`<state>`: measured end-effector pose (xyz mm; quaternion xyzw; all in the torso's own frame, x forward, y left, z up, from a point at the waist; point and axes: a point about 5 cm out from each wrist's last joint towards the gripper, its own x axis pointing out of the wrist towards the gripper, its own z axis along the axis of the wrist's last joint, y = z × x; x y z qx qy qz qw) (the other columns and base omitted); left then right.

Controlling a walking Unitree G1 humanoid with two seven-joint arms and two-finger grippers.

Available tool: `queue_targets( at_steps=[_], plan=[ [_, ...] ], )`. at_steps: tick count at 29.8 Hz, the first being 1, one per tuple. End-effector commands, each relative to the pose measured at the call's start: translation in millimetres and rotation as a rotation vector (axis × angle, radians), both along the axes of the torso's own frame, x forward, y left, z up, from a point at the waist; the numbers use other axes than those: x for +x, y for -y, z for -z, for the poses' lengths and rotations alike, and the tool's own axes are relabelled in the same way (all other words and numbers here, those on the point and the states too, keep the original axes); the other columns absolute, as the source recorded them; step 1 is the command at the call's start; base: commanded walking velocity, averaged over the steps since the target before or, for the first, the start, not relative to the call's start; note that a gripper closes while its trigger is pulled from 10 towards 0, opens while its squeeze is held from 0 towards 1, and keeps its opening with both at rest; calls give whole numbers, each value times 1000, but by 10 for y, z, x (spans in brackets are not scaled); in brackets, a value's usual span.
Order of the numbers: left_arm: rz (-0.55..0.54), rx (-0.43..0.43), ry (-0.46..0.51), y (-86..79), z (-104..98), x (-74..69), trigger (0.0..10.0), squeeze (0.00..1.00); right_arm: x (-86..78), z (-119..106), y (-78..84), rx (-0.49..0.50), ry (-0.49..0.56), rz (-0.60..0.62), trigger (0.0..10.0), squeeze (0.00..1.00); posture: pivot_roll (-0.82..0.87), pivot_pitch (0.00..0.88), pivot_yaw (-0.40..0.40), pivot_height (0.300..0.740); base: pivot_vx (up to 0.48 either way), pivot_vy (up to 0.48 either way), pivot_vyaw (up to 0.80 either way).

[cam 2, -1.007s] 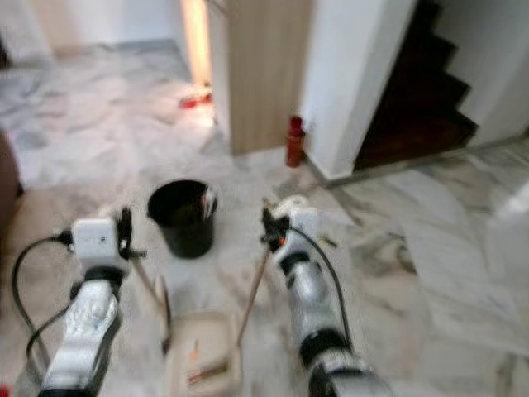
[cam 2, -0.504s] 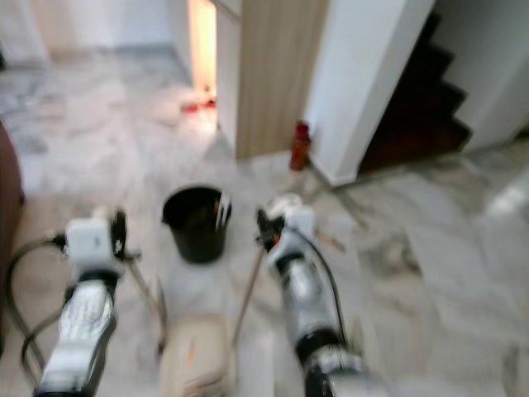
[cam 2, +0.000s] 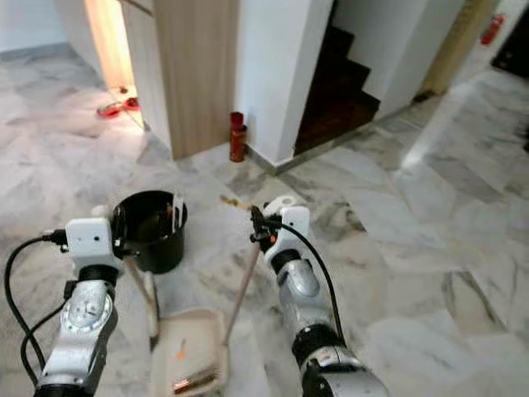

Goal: Sweep floor

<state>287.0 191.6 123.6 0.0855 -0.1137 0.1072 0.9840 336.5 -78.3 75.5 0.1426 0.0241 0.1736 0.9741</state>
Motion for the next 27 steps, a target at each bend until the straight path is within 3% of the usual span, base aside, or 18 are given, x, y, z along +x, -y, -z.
queue_targets(
  at_steps=[1,11,17,21,24,27],
  plan=[
    [12,-7,47,48,-96,15,10000,0,53,-121,-18,35,45,5,10000,0,141,0,-55,740,0,0,0],
    [-26,-5,52,-22,-101,-3,10000,0,51,-128,-43,39,48,-3,10000,0,141,0,-52,740,0,0,0],
    [-101,15,58,-169,-112,-60,10000,0,56,-132,-27,38,50,5,10000,0,144,0,-52,740,0,0,0],
    [-88,28,52,-230,-115,-100,10000,0,64,-135,0,33,51,20,10000,0,143,0,-52,740,0,0,0],
    [10,98,-4,-285,-67,-172,10000,0,91,-151,69,20,54,54,10000,0,148,0,-53,740,0,0,0],
    [-4,112,-41,-376,-1,-231,10000,0,110,-170,96,15,58,69,10000,0,147,0,-54,740,0,0,0]
  ],
)
